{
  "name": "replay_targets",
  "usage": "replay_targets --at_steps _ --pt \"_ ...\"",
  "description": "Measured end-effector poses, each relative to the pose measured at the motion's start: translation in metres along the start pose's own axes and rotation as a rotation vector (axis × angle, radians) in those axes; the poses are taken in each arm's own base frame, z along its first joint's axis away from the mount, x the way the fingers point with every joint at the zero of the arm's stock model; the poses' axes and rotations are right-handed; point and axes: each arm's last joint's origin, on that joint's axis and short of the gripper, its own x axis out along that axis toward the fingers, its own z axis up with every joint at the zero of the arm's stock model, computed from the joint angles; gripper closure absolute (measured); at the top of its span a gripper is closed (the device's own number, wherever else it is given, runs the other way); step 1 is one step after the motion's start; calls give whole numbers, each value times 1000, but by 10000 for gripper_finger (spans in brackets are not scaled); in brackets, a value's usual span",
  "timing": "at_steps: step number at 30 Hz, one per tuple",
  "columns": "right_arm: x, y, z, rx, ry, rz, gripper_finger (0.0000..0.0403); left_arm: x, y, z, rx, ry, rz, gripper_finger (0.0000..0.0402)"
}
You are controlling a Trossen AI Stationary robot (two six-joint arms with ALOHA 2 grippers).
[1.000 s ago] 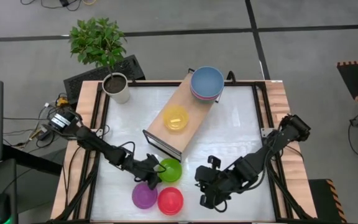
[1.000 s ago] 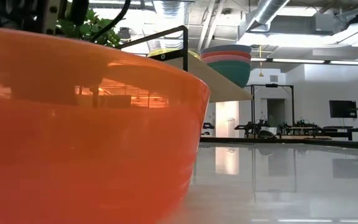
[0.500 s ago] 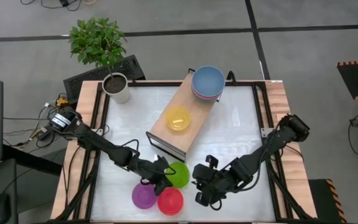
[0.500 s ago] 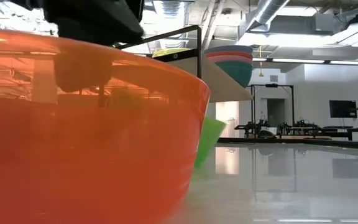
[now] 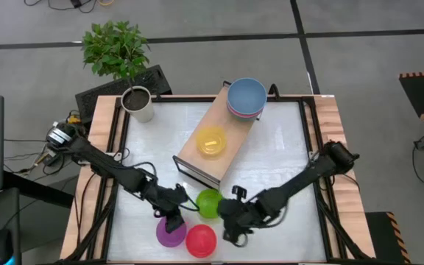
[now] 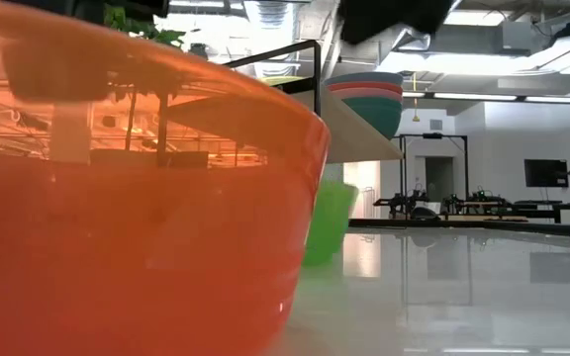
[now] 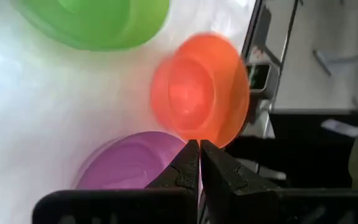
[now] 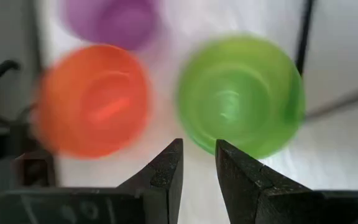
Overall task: Place and stack bowls onto a shelf
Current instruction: Stack the light green bowl on the yellow bowl
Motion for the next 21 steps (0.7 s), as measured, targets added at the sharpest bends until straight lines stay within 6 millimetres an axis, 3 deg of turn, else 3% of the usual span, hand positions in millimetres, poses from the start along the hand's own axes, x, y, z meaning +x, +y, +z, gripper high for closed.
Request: replay_targets --at_steps 4,11,15,21 --pt "31 -9 -5 230 67 -70 270 -37 -2 -6 -14 -98 69 401" --pt "35 -17 -4 482 37 -156 257 -85 -6 -20 1 -298 128 401" --pt "37 -22 -1 537 40 -168 255 -96 -10 -26 31 -358 118 401" --pt "55 -25 -8 606 78 -218 228 -97 -11 -34 81 -385 150 394"
